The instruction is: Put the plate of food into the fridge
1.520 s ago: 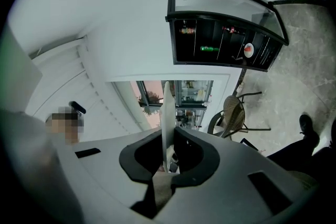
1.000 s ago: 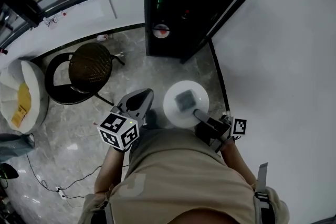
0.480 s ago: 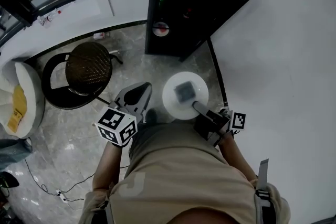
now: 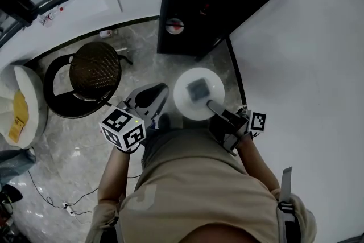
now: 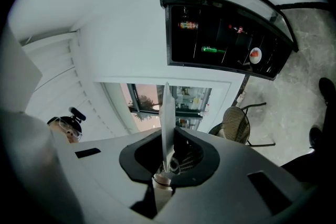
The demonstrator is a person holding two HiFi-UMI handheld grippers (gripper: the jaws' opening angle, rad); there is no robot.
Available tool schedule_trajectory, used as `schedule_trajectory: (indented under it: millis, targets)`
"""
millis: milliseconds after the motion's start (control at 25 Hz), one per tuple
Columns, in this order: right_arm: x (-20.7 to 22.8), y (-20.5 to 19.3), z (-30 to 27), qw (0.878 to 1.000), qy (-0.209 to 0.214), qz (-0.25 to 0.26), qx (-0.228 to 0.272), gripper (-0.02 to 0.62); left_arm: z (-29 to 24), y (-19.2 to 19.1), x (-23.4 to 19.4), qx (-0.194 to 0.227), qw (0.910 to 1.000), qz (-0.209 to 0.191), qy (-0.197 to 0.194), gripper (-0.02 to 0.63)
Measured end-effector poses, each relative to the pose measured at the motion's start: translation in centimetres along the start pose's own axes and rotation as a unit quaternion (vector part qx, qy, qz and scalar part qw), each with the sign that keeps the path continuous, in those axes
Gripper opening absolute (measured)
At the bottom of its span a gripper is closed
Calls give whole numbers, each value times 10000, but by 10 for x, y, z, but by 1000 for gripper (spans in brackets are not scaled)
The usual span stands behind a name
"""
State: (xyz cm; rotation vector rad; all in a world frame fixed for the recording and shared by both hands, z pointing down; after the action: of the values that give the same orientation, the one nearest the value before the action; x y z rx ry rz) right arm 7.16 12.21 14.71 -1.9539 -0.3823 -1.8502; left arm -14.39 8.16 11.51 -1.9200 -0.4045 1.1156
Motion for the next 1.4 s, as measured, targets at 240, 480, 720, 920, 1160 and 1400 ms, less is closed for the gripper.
schedule_trajectory:
  millis: [240,480,720,920,1160,1400]
  targets:
    - [11,24,-7,9997,126,-147,-181,34,-16,5,-3,-61,9999,-21,149,18]
    - [23,50,-8,9992,120,-201,-312,33,-31,10,-16,-143,9981,60,598,17]
    - [37,76,-2,9992,95,-298,-252,34,-51,9,-27,-355,9954,123,884,17]
    - [46,95,-6,9987,264,-417,-138,33,-65,12,-35,-494,9944,84,930,17]
    - [65,111,-12,9986,152,-502,-107,33,-78,12,-46,-622,9935,143,940,17]
    - [88,123,-23,9980,53,-617,-121,34,-96,10,-58,-724,9928,107,945,17]
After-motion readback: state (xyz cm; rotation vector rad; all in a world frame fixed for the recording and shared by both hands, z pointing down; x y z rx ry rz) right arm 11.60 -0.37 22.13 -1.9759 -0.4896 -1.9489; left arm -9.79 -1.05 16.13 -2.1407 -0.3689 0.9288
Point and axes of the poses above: the fingertips, and each gripper's own axes: z backward along the fingers, x to its right, y out of its top, the point moved 5 cm from there along z, backward along the fingers, and after that the axes turned 5 degrees about -x, right-handed, at the moved point
